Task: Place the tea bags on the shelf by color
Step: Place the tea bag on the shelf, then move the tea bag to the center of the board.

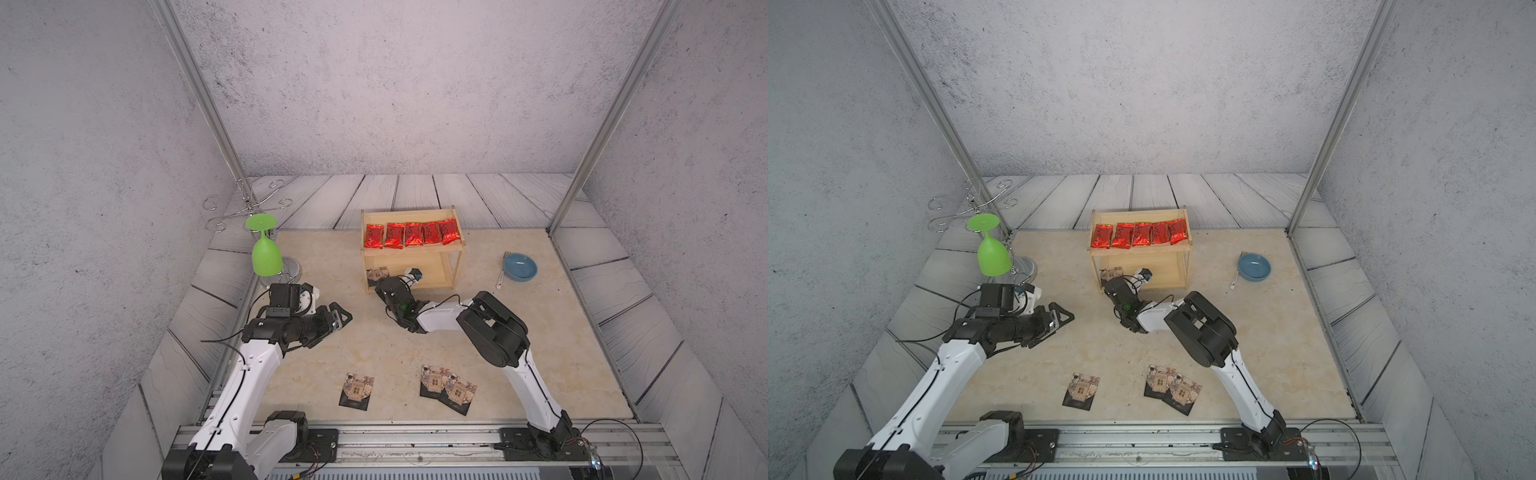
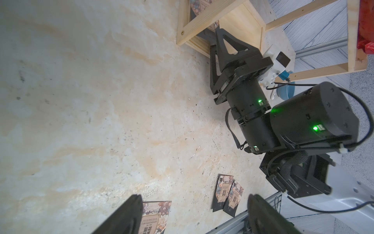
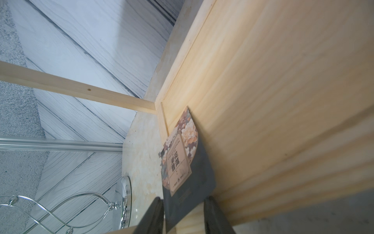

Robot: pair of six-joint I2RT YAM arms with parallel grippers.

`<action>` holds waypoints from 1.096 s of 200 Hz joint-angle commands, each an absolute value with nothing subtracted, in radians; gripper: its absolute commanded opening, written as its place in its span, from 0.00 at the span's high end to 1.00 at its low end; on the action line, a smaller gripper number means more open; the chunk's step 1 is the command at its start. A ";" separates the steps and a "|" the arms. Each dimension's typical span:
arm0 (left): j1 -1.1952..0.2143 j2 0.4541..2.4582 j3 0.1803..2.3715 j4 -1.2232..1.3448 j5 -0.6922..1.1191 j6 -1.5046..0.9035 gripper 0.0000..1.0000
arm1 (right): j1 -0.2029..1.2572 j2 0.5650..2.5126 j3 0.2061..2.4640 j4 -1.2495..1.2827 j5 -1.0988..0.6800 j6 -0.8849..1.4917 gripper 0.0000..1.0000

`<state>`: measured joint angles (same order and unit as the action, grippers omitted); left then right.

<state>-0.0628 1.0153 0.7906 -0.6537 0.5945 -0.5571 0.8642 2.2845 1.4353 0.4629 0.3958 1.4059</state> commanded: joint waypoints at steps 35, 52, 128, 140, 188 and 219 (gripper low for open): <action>-0.059 1.017 0.807 -0.658 0.595 -0.546 0.14 | 0.878 2.252 1.431 0.342 0.367 1.397 0.58; -0.060 1.018 0.808 -0.659 0.594 -0.546 0.14 | 0.883 2.232 1.416 0.333 0.355 1.375 0.59; -0.057 1.057 0.821 -0.693 0.533 -0.548 0.15 | 0.912 1.838 1.082 0.232 0.282 0.914 0.60; -0.055 1.070 0.818 -0.699 0.522 -0.561 0.16 | 0.926 1.775 1.028 0.198 0.251 0.833 0.61; -0.016 1.080 0.747 -0.674 0.488 -0.626 0.16 | 1.070 1.706 0.968 0.096 0.083 0.440 0.62; 0.007 1.066 0.720 -0.652 0.479 -0.649 0.16 | 1.228 1.757 1.024 0.037 0.174 0.251 0.55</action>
<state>-0.0124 1.0843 0.7418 -0.6647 0.5022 -0.6193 1.1305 1.7256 0.9897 0.1070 0.1513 0.4911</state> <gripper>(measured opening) 0.844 0.433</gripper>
